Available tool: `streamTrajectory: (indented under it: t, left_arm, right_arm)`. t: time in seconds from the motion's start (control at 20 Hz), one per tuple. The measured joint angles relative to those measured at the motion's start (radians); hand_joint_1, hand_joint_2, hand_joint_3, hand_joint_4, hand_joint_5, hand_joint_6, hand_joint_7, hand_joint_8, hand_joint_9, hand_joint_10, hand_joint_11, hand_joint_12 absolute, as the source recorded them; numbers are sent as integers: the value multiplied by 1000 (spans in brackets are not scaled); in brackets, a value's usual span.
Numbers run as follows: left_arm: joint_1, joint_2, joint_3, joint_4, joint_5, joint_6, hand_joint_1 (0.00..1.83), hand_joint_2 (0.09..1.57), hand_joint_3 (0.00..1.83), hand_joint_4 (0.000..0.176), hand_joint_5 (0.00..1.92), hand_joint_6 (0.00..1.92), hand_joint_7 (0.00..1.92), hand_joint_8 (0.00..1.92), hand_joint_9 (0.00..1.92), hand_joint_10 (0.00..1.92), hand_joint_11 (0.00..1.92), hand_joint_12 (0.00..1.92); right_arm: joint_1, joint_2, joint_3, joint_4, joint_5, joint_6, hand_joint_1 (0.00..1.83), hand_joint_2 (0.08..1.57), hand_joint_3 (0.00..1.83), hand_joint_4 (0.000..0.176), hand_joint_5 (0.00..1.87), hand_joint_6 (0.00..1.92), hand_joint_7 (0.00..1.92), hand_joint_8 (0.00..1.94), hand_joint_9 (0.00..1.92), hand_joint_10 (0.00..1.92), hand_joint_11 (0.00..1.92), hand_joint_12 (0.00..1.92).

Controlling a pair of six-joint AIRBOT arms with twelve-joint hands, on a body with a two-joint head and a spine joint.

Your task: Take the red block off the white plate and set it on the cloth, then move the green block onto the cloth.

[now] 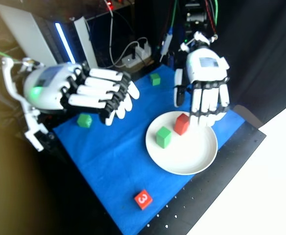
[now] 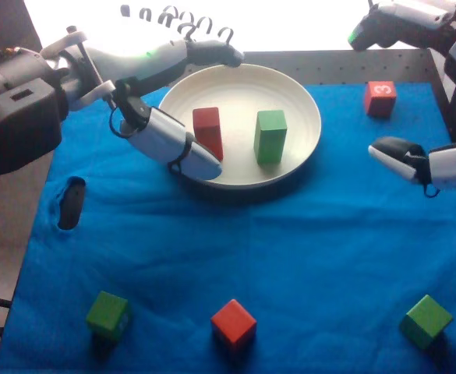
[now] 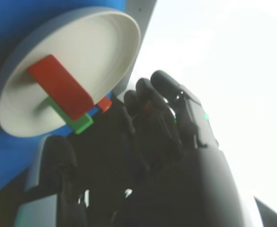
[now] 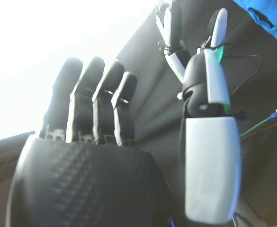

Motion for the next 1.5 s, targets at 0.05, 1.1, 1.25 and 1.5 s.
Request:
streamTrajectory:
  t: [0.05, 1.1, 1.25, 1.5]
  left_arm:
    - [-4, -2, 1, 0, -3, 0, 728, 786, 40, 0, 243, 117, 235, 24, 3, 555, 0, 1162]
    - [11, -116, 121, -42, 97, 0, 1133, 1074, 13, 0, 764, 73, 763, 210, 554, 936, 374, 1561]
    - [11, -116, 121, -45, 95, 0, 1358, 1170, 4, 0, 709, 1036, 866, 1153, 927, 1403, 757, 1709]
    - [11, -117, 127, -65, 87, 0, 1344, 1230, 0, 0, 667, 1228, 782, 1359, 740, 1583, 568, 1805]
  right_arm:
    - [0, 0, 0, 0, 0, 0, 944, 579, 459, 0, 391, 967, 405, 1161, 390, 1409, 379, 1782]
    - [0, -13, 5, 0, -5, -1, 966, 837, 164, 0, 517, 888, 439, 1151, 369, 1408, 318, 1765]
    - [0, -14, 6, 0, -5, -1, 950, 846, 156, 0, 531, 901, 477, 1149, 418, 1379, 344, 1722]
    - [0, -14, 7, 0, -5, -1, 963, 839, 167, 0, 548, 867, 482, 1140, 422, 1368, 355, 1733]
